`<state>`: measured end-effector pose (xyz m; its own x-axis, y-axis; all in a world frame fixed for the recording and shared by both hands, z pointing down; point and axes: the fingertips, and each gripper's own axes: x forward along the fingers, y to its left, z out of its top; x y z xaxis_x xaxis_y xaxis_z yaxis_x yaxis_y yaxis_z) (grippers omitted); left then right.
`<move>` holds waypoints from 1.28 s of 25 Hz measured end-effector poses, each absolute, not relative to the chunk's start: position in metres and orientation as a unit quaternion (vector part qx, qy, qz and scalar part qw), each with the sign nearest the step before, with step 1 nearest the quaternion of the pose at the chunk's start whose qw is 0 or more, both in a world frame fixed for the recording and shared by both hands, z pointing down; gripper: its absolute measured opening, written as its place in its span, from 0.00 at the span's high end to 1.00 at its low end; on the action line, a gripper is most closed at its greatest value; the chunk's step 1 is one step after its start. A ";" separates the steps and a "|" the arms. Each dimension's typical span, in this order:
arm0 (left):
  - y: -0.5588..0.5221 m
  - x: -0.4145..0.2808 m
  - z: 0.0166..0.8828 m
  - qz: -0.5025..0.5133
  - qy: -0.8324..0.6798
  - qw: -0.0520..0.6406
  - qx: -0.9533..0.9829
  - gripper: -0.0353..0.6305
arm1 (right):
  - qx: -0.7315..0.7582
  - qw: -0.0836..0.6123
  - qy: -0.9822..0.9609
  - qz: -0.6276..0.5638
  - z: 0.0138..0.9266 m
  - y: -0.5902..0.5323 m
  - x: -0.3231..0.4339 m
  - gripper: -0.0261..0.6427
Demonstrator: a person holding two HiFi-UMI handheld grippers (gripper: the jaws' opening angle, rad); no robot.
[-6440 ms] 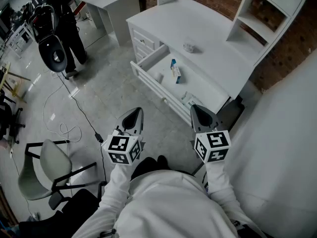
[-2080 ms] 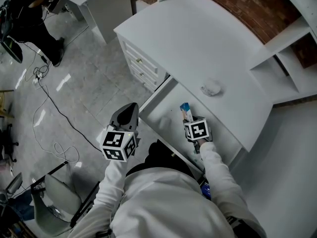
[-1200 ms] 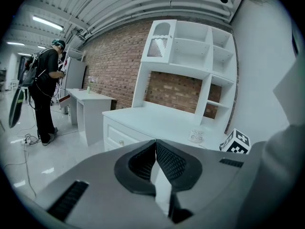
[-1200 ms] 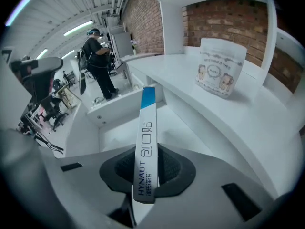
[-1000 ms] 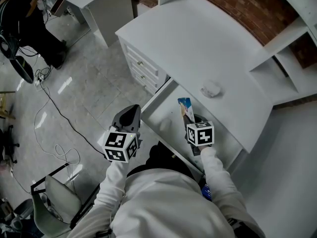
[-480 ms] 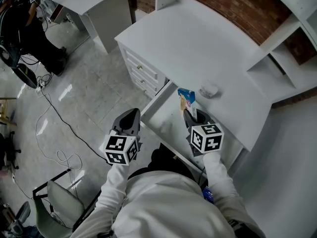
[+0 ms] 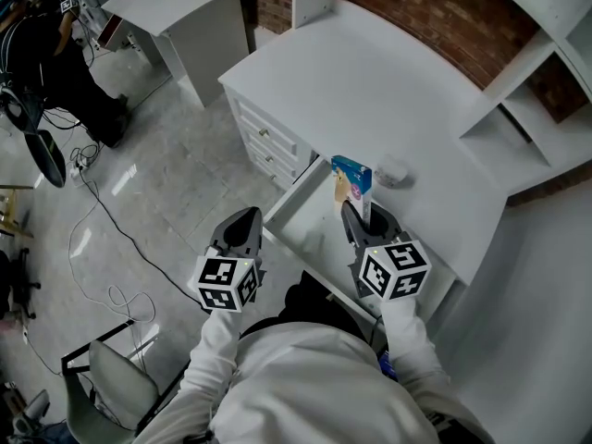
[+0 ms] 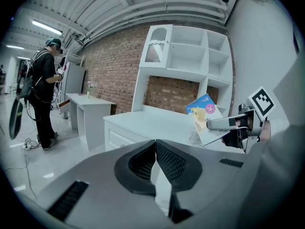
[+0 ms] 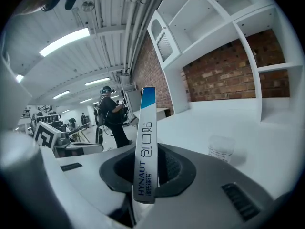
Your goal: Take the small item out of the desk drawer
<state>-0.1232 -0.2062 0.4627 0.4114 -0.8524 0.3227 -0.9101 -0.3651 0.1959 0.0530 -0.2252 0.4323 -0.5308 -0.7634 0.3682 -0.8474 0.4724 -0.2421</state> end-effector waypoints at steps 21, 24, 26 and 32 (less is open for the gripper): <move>-0.193 -0.131 0.455 0.074 -0.545 0.161 0.819 0.92 | 0.471 0.029 -0.872 0.131 0.363 -0.206 0.044 0.84; -0.192 -0.131 0.453 0.073 -0.546 0.160 0.819 0.92 | 0.474 0.027 -0.871 0.127 0.360 -0.204 0.046 0.84; -0.192 -0.131 0.453 0.073 -0.546 0.159 0.820 0.92 | 0.475 0.026 -0.871 0.124 0.359 -0.203 0.047 0.84; -0.190 -0.132 0.451 0.071 -0.546 0.155 0.820 0.92 | 0.478 0.019 -0.870 0.116 0.353 -0.200 0.048 0.84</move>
<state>-0.1323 -0.1903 0.4507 0.3933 -0.8737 0.2863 -0.9179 -0.3554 0.1763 0.0477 -0.2005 0.3531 -0.5416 -0.8280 0.1449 -0.8370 0.5154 -0.1838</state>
